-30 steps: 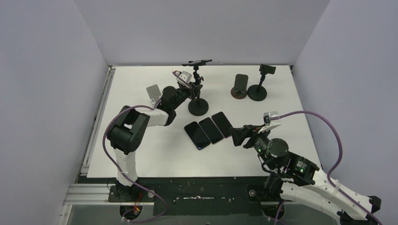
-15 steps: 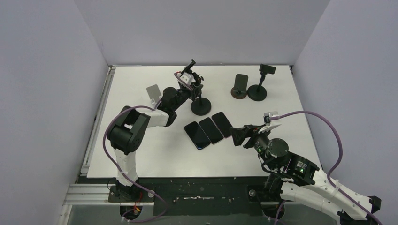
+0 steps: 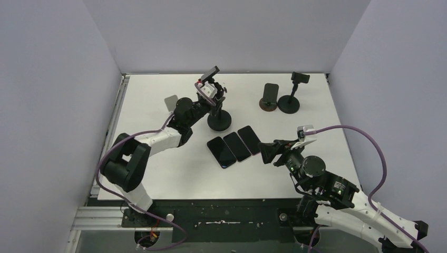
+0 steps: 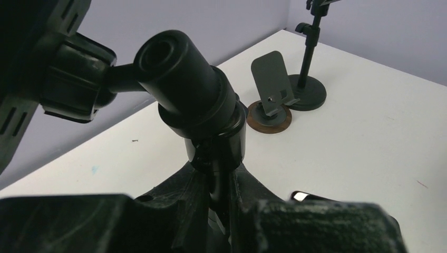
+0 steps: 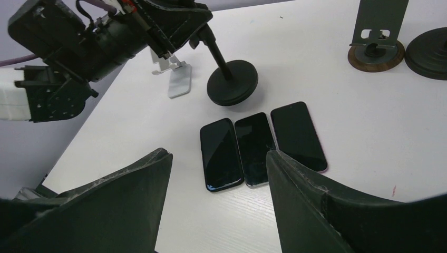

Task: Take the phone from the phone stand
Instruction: Pick up the phone stand with the phone at the center of the board, then place the phone stand with the phone at the center of the board.

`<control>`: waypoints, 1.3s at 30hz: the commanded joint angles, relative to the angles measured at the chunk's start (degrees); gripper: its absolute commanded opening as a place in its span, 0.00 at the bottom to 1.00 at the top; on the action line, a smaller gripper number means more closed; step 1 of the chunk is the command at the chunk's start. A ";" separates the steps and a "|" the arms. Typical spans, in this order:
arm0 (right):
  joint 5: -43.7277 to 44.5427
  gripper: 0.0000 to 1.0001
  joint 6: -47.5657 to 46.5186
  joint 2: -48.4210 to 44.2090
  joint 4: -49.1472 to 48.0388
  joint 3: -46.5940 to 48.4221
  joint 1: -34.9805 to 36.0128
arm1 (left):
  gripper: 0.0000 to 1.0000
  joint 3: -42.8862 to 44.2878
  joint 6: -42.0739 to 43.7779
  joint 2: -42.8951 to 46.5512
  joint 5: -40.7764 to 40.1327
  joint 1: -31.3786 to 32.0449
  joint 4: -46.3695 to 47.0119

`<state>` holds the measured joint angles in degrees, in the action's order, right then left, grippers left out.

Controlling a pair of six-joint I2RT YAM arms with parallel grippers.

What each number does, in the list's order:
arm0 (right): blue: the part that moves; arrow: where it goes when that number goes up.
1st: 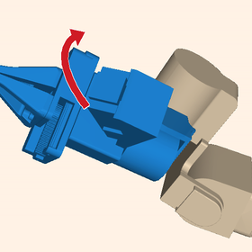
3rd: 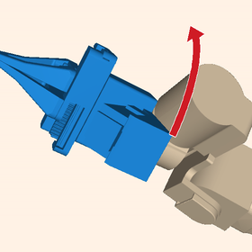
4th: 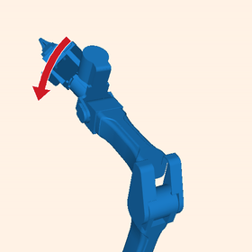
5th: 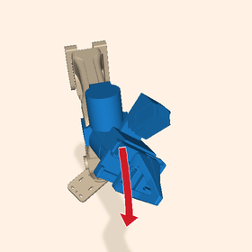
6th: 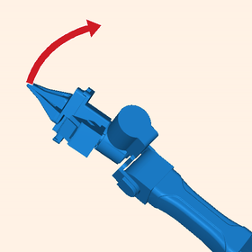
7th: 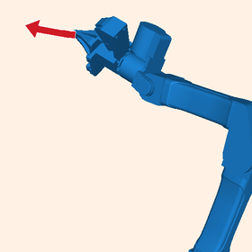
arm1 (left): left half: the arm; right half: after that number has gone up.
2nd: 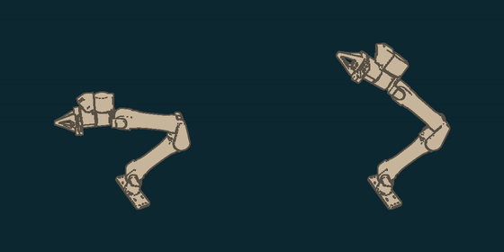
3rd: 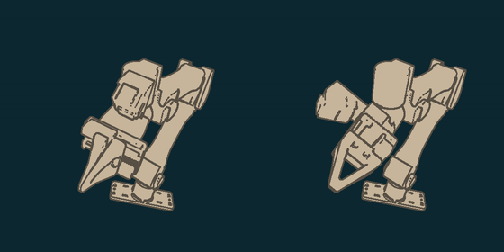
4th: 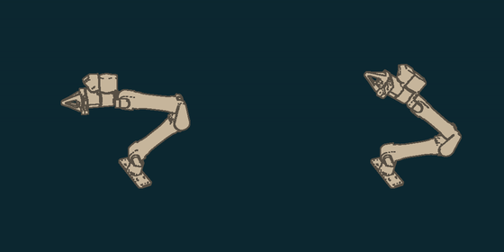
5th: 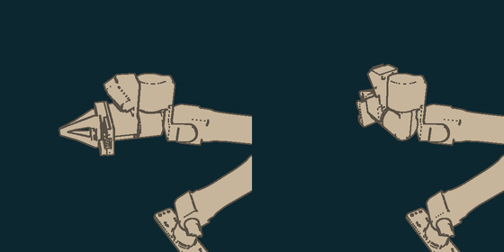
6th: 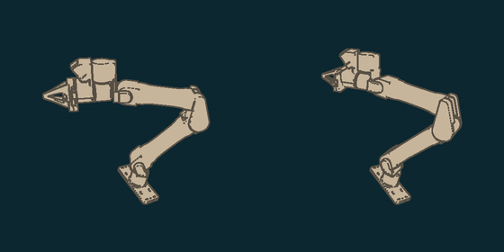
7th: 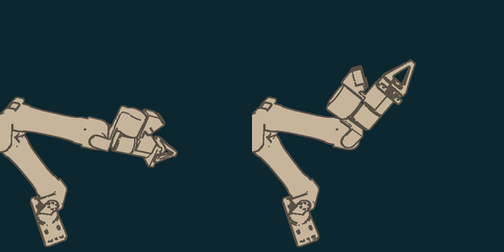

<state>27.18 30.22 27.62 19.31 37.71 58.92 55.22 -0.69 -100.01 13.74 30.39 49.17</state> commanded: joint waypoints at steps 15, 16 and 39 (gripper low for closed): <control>-4.88 0.67 -2.74 3.96 -13.74 -3.29 -0.14 | 0.00 -13.86 11.65 43.17 -29.56 13.37 -21.65; -5.28 0.67 -2.71 4.51 -14.40 -3.42 -0.14 | 0.00 -14.71 11.06 44.65 -32.78 15.27 -23.36; -6.27 0.67 -0.60 6.95 -15.49 -2.95 -0.12 | 0.00 -30.44 3.19 39.96 -84.85 46.02 1.37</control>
<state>20.08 29.21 34.96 5.87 34.26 58.92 23.27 4.03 -59.02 -64.31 74.67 34.17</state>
